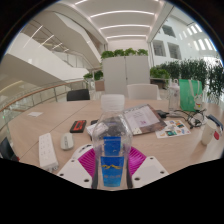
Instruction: Pour water
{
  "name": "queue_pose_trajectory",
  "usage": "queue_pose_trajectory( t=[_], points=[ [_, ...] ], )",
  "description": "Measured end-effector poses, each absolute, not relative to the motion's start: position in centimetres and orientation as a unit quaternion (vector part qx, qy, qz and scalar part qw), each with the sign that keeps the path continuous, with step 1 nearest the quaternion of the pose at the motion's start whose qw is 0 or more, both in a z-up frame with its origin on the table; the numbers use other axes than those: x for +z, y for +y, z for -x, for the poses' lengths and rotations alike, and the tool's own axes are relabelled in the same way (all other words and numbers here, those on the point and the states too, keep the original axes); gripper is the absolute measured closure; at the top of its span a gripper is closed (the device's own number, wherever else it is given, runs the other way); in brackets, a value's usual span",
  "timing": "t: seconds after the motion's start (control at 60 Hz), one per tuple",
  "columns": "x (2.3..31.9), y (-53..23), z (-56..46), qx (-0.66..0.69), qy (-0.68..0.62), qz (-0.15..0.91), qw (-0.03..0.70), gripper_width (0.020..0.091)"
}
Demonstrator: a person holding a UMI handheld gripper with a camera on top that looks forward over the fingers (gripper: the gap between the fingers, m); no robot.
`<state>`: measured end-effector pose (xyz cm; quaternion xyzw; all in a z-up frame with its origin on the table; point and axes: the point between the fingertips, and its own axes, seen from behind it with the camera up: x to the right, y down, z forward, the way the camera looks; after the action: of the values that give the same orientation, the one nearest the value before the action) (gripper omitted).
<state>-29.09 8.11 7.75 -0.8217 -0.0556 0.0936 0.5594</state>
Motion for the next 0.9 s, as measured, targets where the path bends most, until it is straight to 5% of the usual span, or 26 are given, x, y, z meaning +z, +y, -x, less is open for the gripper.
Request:
queue_pose_trajectory(
  t=[0.167, 0.333, 0.433, 0.583, 0.767, 0.9],
  points=[
    [16.4, 9.2, 25.6, 0.192, -0.061, 0.806, 0.556, 0.0713],
    [27.6, 12.3, 13.9, 0.355, 0.117, 0.744, 0.554, 0.0712],
    [26.6, 14.6, 6.9, 0.478, 0.274, 0.68, 0.484, 0.0715],
    [20.5, 15.5, 0.7, 0.632, 0.454, 0.542, 0.317, 0.0716],
    [21.3, 14.3, -3.5, 0.73, 0.533, 0.365, 0.221, 0.0715],
    [21.6, 16.3, -3.4, 0.729, 0.558, 0.342, 0.199, 0.0714]
  ],
)
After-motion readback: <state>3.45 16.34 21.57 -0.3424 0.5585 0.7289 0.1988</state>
